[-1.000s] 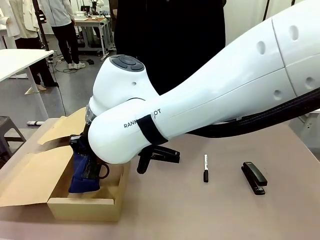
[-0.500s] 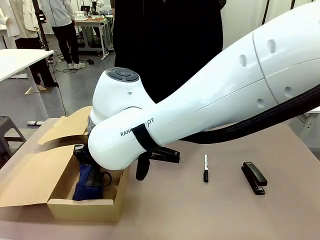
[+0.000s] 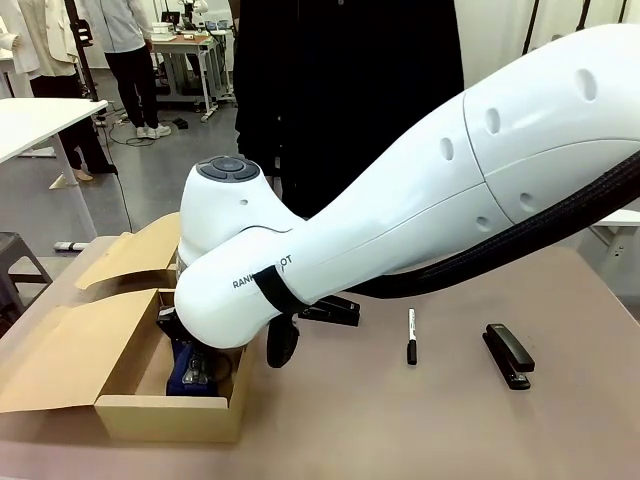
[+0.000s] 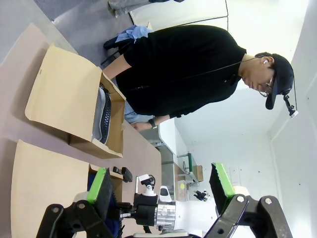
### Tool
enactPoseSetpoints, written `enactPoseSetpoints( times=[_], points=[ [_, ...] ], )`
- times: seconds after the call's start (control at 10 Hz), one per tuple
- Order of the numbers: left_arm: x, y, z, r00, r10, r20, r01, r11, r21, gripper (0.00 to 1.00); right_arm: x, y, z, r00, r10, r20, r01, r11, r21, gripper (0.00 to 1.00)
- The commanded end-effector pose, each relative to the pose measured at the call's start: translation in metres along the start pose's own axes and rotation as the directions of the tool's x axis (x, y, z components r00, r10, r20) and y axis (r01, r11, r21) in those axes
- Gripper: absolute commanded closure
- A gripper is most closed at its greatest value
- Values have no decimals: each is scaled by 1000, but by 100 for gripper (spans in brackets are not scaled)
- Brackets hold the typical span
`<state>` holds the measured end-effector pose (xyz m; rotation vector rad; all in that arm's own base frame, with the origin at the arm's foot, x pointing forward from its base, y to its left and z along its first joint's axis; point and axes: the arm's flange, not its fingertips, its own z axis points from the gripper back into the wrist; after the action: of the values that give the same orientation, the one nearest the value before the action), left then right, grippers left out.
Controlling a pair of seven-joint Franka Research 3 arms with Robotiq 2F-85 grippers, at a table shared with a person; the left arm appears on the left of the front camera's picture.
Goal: Place items inside the box.
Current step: Pick up a Pencil pouch or Stapler and place it inside the Mailer Box closest to the robot.
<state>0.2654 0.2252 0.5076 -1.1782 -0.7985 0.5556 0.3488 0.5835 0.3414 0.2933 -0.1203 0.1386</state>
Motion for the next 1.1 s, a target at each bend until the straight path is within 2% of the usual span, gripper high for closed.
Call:
enactPoseSetpoints(
  times=[0.0, 0.1, 0.2, 0.3, 0.5, 0.6, 0.7, 1.0],
  points=[
    [-3, 2, -2, 1000, -21, 14, 21, 999, -30, 0, 0, 10, 0, 999, -35, 17, 35, 999, -10, 92],
    [-3, 2, -2, 1000, -21, 14, 21, 999, -30, 0, 0, 10, 0, 999, -38, 13, 38, 999, -8, 34],
    [-3, 2, -2, 1000, -21, 14, 21, 999, -30, 0, 0, 11, 1, 999, -38, 14, 38, 999, -6, 32],
    [-3, 2, -2, 1000, -21, 14, 21, 999, -30, 0, 0, 12, 1, 999, -34, 14, 34, 999, -9, 0],
    [-3, 2, -2, 1000, -21, 14, 21, 999, -30, 0, 1, 11, 1, 999, -35, 20, 35, 999, -13, 0],
    [-3, 2, -2, 1000, -21, 14, 21, 999, -30, 0, 1, 11, 1, 999, -33, 26, 34, 999, -22, 10],
    [-3, 2, -2, 1000, -21, 14, 21, 999, -30, 0, 1, 10, 5, 999, -30, 36, 31, 999, -21, 0],
    [-3, 2, -2, 1000, -21, 14, 21, 999, -30, 0, 0, 7, 16, 998, -17, 52, 19, 1000, -25, 0]
  ],
)
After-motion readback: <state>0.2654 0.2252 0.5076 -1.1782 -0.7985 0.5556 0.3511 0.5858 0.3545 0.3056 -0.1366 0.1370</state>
